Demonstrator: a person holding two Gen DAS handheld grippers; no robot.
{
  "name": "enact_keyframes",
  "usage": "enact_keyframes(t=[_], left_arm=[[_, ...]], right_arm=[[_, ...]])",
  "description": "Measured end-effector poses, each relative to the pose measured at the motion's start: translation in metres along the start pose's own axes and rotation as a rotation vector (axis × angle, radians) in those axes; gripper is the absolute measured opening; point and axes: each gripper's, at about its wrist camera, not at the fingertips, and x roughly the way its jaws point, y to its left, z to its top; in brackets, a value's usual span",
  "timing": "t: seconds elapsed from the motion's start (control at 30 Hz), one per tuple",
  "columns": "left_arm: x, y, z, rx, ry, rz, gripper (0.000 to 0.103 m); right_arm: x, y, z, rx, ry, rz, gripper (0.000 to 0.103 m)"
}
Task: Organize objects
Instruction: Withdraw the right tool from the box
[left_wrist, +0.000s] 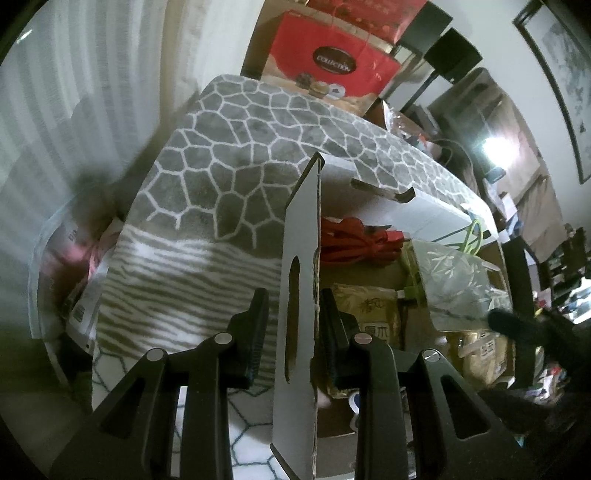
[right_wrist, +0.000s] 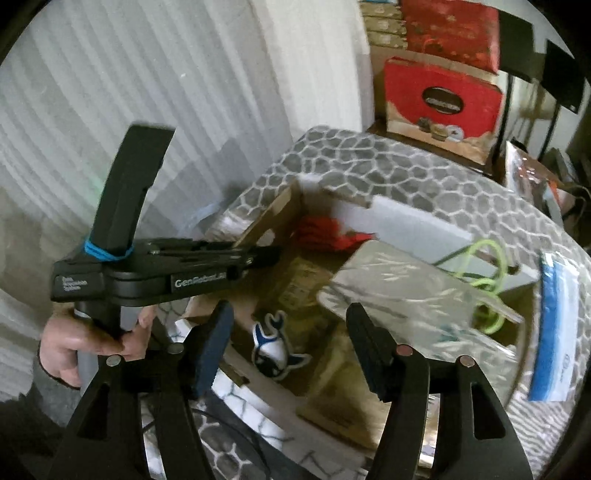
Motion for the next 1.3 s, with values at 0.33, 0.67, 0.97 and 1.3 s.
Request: enact_keyframes(t=[0.33,0.67,0.97,1.3], left_arm=[[0.008,-0.006,-0.005,0.015,0.007,0.030,0.024],[0.013,-0.013,-0.007,0.032,0.020,0.030,0.024],[0.015,-0.016,-0.006,0.036,0.019,0.041,0.024],[0.014,-0.017,-0.007,0.037,0.019,0.040,0.024]], right_arm=[[-0.047,-0.061,-0.013,0.121,-0.048,-0.145,0.065],[-0.071,-0.105,-0.030,0.211,-0.053,-0.201,0.063],[-0.067,-0.098,-0.046,0.193,-0.021,-0.152,0.037],[-0.045,-0.091,-0.047,0.112,-0.003,-0.281,0.020]])
